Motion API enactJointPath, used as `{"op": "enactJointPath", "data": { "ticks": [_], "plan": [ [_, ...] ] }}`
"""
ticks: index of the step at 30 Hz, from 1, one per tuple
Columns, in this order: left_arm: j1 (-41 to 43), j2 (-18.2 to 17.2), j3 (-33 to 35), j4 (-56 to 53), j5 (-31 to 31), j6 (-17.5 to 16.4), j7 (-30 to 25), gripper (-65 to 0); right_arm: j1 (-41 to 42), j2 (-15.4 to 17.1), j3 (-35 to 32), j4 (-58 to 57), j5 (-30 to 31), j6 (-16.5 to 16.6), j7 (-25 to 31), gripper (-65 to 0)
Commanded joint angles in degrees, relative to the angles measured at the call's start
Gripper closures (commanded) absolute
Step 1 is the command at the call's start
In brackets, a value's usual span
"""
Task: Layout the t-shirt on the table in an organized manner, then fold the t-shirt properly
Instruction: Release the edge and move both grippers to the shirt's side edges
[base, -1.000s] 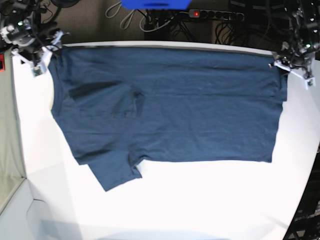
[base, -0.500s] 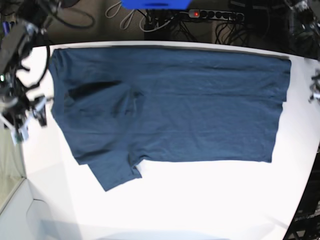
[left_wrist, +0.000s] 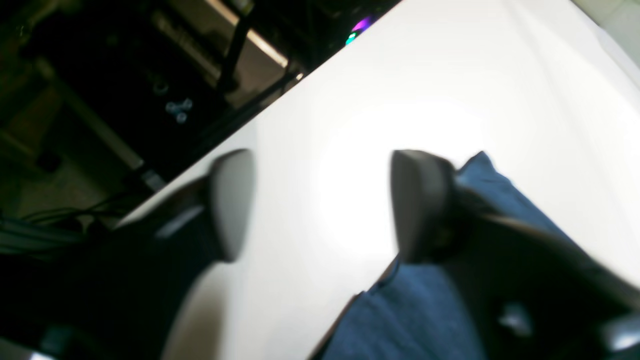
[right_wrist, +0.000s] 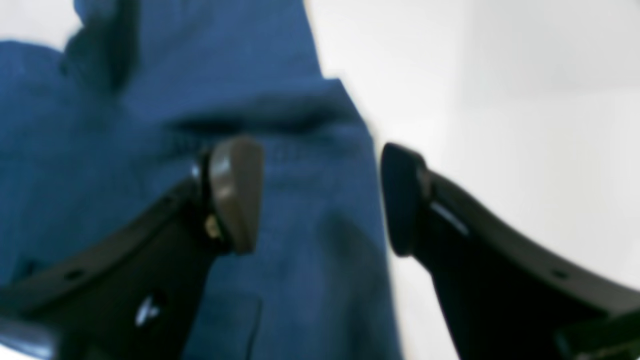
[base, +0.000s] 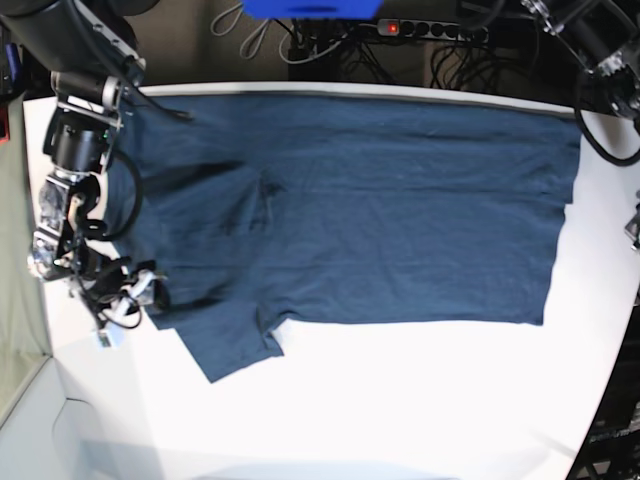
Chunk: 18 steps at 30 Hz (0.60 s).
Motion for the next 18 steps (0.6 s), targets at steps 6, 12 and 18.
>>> {"op": "enactJointPath", "data": {
  "ticks": [6,12,18],
  "plan": [
    [-1.3,-1.7,3.1,-1.1,-0.7,-0.1,-1.2,-60.6,3.1,2.7,-2.0,-6.0,1.3,0.2,10.7,-38.1],
    [-2.5,-1.7,3.8,-1.4,-0.7,-0.1,-1.2,-60.4,3.2,3.6,-2.0,-6.7,1.3,0.2,13.3,-38.1],
    [-2.5,-1.1,3.8,-1.4,-0.7,-0.1,-1.2,-60.4,2.7,3.7,-2.1,-8.4,1.3,-5.3,17.7,-38.1]
  ]
}}
